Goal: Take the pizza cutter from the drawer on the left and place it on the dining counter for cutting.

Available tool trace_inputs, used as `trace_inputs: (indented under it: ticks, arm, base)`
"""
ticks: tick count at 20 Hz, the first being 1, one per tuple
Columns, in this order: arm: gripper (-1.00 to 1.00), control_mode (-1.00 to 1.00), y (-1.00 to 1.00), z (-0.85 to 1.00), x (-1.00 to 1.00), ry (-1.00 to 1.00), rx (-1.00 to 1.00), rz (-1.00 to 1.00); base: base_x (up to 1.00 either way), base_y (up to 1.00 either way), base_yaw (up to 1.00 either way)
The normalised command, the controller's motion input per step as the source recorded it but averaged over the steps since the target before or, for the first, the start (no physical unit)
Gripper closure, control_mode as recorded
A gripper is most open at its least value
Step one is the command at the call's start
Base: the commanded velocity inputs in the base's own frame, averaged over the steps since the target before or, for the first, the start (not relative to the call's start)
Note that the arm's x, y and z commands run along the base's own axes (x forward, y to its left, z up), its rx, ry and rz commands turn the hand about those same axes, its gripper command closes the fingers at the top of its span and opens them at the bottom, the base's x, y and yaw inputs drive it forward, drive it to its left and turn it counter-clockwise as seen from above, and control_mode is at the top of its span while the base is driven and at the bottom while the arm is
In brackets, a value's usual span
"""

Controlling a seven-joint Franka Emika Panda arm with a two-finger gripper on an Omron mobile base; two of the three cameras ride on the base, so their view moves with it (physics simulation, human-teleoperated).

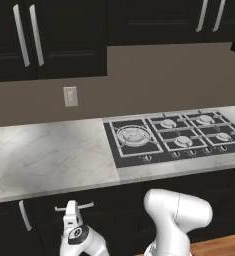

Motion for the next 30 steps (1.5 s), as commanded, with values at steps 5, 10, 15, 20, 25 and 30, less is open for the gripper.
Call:
trace_inputs:
  ticks: [5, 10, 15, 20, 25, 30]
  arm:
    - [1.0, -1.0, 0.0, 0.0, -0.85, 0.0, 0.0, -0.09]
    - [1.0, -1.0, 0.0, 0.0, -0.8, 0.0, 0.0, -0.11]
    - [1.0, -1.0, 0.0, 0.0, -0.7, 0.0, 0.0, -0.09]
    - [1.0, -1.0, 0.0, 0.0, -0.57, 0.0, 0.0, -0.07]
    - [1.0, -1.0, 0.0, 0.0, -0.62, 0.0, 0.0, -0.06]
    - [1.0, -1.0, 0.0, 0.0, -0.65, 0.0, 0.0, -0.06]
  base:
    - [0.0, 0.0, 0.0]
    - [0.0, 0.0, 0.0]
    - [0.0, 0.0, 0.0]
    - [0.0, 0.0, 0.0]
    - [0.0, 0.0, 0.0]
    - [0.0, 0.0, 0.0]
